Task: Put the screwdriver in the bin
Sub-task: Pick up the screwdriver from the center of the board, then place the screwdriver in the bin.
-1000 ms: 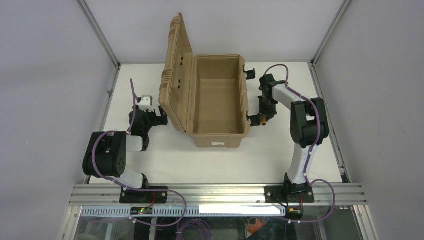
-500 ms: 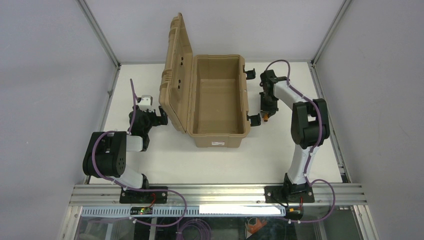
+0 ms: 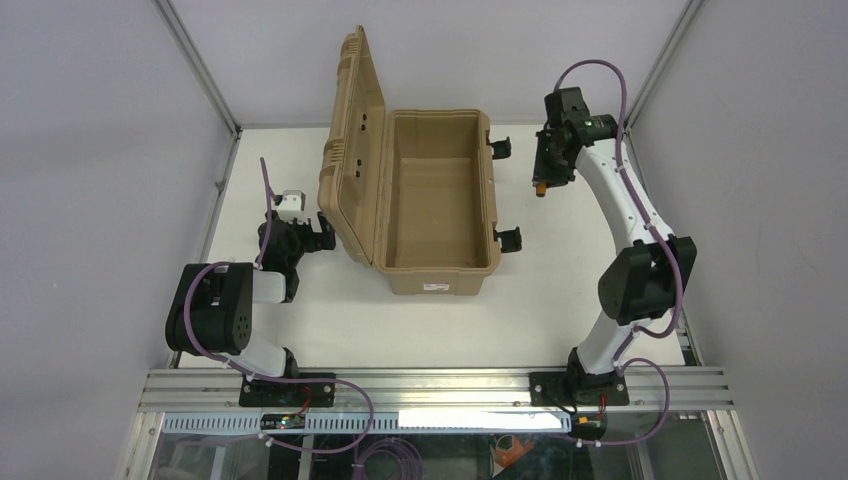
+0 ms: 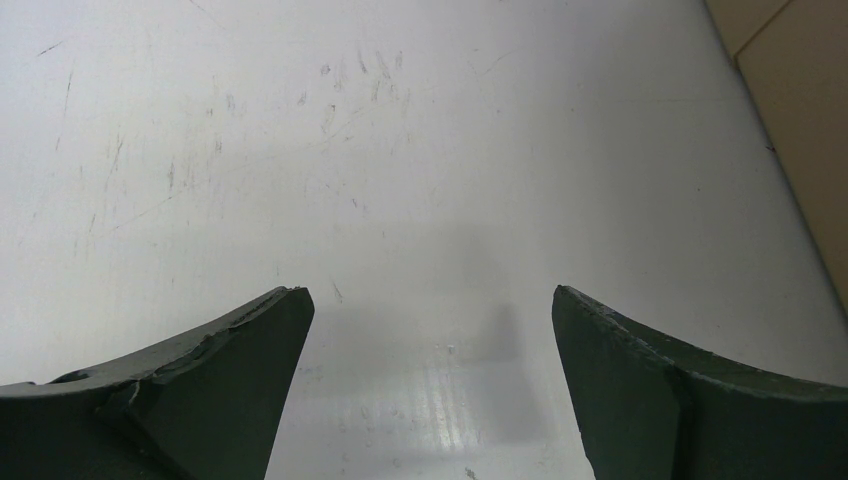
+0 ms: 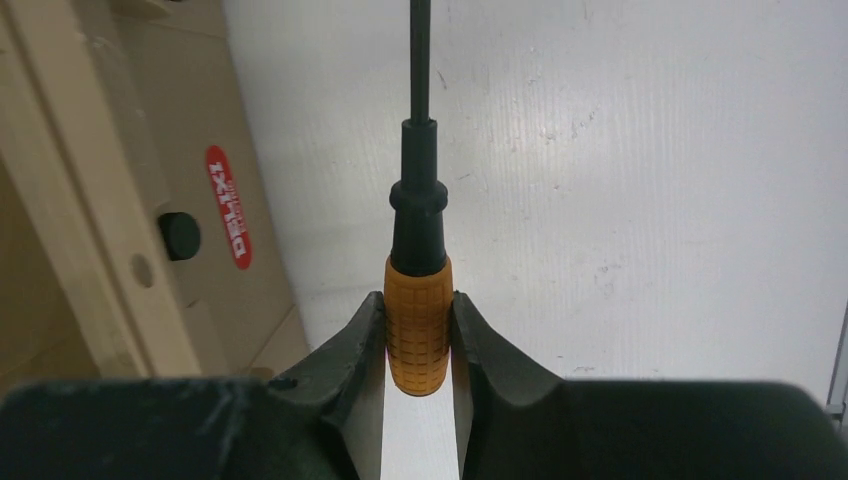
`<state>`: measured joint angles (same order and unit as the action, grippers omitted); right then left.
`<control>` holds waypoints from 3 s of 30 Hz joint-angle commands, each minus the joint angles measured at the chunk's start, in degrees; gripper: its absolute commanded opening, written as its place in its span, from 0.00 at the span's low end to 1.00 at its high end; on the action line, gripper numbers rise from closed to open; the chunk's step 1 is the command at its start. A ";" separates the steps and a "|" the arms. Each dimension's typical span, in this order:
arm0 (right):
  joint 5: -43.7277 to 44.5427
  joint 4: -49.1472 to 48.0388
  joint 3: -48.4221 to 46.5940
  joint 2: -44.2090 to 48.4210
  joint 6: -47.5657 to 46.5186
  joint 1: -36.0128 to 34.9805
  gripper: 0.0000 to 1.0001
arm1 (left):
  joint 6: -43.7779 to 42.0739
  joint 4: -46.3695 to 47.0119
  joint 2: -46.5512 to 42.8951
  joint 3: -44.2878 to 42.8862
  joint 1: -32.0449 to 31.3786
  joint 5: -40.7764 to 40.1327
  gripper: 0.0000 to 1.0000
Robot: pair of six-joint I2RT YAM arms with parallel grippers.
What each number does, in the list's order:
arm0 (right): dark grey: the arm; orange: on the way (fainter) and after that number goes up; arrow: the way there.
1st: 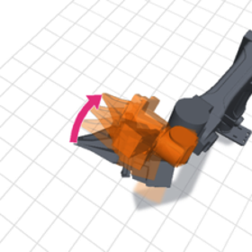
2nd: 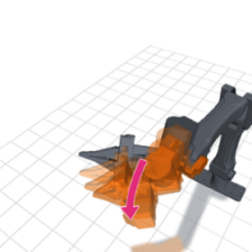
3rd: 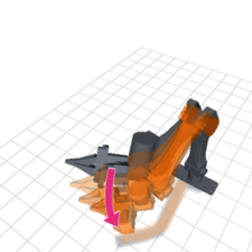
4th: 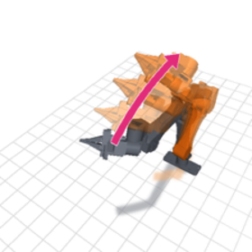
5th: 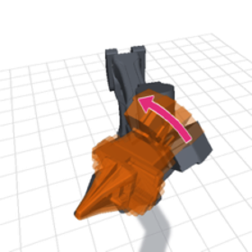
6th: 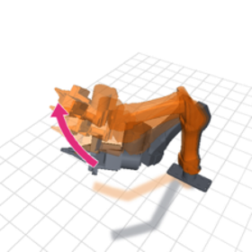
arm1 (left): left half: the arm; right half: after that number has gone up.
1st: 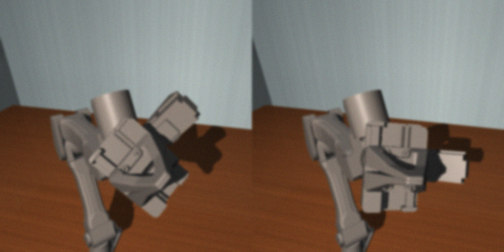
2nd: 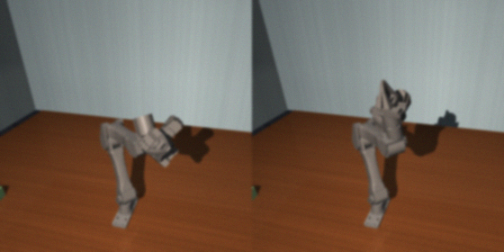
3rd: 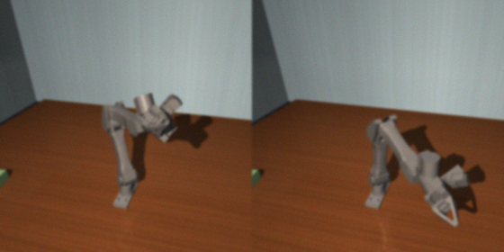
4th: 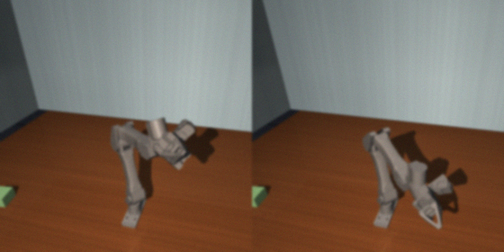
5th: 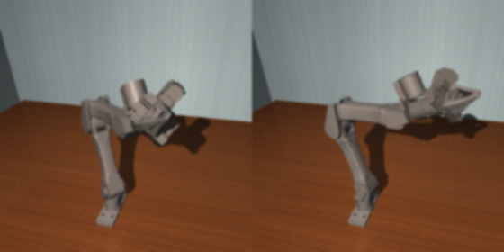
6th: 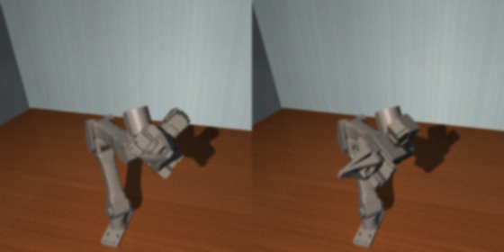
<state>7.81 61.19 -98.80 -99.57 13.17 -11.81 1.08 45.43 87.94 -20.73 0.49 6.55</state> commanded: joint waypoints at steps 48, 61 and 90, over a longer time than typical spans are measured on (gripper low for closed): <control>3.52 5.35 -27.01 -22.44 18.87 -25.76 0.09 | 0.68 3.09 -1.63 0.08 0.39 1.36 0.99; 3.97 0.17 -24.92 -30.97 19.61 -26.86 0.10 | 0.68 3.09 -1.68 0.06 0.43 1.36 0.99; 3.53 -4.32 -22.05 -35.70 19.18 -26.43 0.31 | 0.68 3.09 -1.68 0.08 0.43 1.34 0.99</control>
<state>10.52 58.57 -120.18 -135.55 31.62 -38.39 1.08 45.41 87.94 -20.73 0.49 6.55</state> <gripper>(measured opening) 0.303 0.992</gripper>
